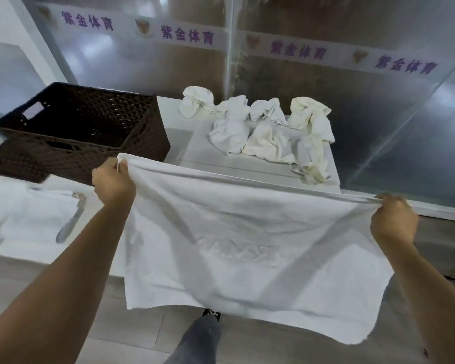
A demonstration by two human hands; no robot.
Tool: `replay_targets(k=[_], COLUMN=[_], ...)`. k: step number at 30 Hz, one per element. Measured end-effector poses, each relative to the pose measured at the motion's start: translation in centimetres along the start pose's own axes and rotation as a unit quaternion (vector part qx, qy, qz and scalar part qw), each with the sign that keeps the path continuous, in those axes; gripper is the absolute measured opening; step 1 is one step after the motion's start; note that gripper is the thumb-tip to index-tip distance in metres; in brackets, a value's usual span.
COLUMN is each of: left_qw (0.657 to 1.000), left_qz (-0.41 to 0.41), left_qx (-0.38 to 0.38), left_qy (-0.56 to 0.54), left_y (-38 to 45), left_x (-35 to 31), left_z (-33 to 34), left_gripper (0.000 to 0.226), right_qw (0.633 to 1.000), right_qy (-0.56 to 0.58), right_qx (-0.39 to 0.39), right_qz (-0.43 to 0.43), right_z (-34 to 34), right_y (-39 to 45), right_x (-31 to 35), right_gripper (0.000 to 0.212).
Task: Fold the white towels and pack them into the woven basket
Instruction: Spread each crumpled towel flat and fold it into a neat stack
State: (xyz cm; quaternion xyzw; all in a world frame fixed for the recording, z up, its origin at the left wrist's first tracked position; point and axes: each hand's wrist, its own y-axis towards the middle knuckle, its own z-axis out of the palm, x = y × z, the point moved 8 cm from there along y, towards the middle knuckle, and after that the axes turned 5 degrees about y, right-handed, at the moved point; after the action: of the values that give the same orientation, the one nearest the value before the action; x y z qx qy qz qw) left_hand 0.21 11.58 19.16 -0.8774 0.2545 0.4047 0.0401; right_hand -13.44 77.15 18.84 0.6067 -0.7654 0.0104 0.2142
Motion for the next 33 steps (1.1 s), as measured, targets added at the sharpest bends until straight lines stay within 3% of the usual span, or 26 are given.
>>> replay_targets(k=[2, 8, 14, 21, 26, 30, 33], left_qw=[1.000, 0.997, 0.987, 0.974, 0.969, 0.971, 0.969], left_qz=[-0.012, -0.039, -0.056, -0.044, -0.061, -0.004, 0.025], left_qx=[0.009, 0.065, 0.101, 0.091, 0.121, 0.159, 0.162], left_qy=[-0.024, 0.035, 0.109, 0.201, 0.207, 0.177, 0.187], left_y=[2.4, 6.8, 9.4, 14.1, 15.4, 11.5, 6.7], left_x=[-0.3, -2.7, -2.7, -1.6, 2.1, 1.3, 0.6], left_z=[3.4, 13.0, 21.0, 28.6, 34.1, 36.1, 35.5], left_gripper=[0.030, 0.028, 0.029, 0.032, 0.031, 0.072, 0.089], right_qw=[1.000, 0.994, 0.982, 0.967, 0.968, 0.982, 0.994], right_qy=[-0.003, -0.052, -0.108, -0.178, -0.209, -0.170, -0.108], right_qx=[0.009, 0.080, 0.156, 0.183, 0.142, 0.078, 0.022], right_qz=[0.018, 0.062, 0.007, -0.028, 0.008, 0.035, -0.007], right_z=[1.8, 9.1, 16.0, 23.9, 27.4, 27.8, 27.6], right_y=[2.7, 9.1, 12.8, 17.8, 21.2, 22.3, 20.4], right_x=[1.3, 2.5, 2.5, 0.5, -2.3, -2.9, -1.6], right_gripper=[0.043, 0.043, 0.041, 0.036, 0.036, 0.030, 0.020])
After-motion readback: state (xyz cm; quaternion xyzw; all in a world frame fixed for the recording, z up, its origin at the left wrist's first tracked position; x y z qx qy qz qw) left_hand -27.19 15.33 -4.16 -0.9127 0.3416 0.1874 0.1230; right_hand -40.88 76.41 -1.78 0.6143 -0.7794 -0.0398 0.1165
